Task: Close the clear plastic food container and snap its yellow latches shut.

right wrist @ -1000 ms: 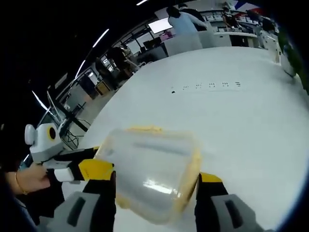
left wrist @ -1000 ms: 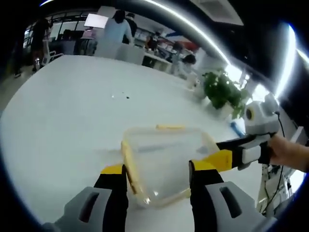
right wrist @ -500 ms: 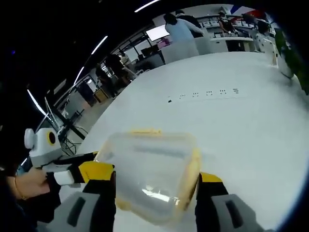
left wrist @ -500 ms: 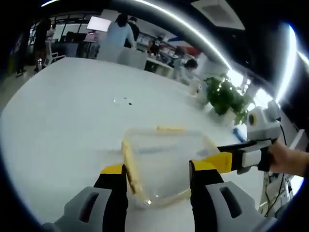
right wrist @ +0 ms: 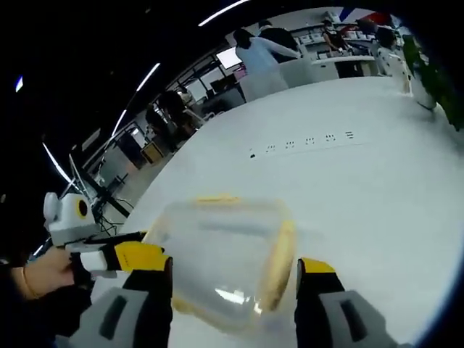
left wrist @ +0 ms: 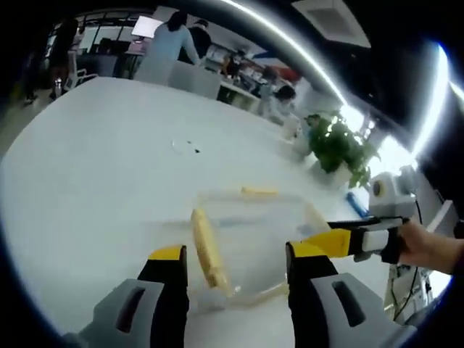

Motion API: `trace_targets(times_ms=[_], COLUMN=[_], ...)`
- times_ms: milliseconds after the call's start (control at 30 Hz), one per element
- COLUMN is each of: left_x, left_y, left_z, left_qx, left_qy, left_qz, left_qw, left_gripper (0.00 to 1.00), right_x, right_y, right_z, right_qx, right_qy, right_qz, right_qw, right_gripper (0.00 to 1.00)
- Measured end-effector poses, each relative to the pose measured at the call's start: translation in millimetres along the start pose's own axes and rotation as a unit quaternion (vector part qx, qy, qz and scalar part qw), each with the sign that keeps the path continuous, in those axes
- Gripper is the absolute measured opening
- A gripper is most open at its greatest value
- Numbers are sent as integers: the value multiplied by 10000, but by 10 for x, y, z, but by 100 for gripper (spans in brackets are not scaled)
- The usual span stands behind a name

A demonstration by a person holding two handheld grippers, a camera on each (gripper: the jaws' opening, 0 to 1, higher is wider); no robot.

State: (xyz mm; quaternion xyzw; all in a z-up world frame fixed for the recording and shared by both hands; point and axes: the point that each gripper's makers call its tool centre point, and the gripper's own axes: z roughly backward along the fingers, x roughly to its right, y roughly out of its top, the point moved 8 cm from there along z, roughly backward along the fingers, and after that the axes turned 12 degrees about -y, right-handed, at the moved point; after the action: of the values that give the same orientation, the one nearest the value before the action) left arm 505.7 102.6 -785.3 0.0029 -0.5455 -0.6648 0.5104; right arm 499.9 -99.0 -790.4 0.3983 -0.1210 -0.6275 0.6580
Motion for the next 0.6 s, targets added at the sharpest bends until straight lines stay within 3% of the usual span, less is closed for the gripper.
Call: trace_targets(times_ms=[233,367,600], left_x=[53,96,120], left_y=[4,-3,-57], left_z=[120,197,385], left_qx=[71,126,62], left_qy=[-105,-81,-24], left_qz=[71,-73,-168], left_qw=[9999,9999,9998], left_gripper=[56,58,64], right_x=[24,11,16], right_y=[3,-40,-96], right_z=[139,217,374], right_qx=[148,143,177], right_qy=[66,19,4], right_qz=[-161,52,45], right_qw=[9997,9999,9998], right_gripper=[69,70,71])
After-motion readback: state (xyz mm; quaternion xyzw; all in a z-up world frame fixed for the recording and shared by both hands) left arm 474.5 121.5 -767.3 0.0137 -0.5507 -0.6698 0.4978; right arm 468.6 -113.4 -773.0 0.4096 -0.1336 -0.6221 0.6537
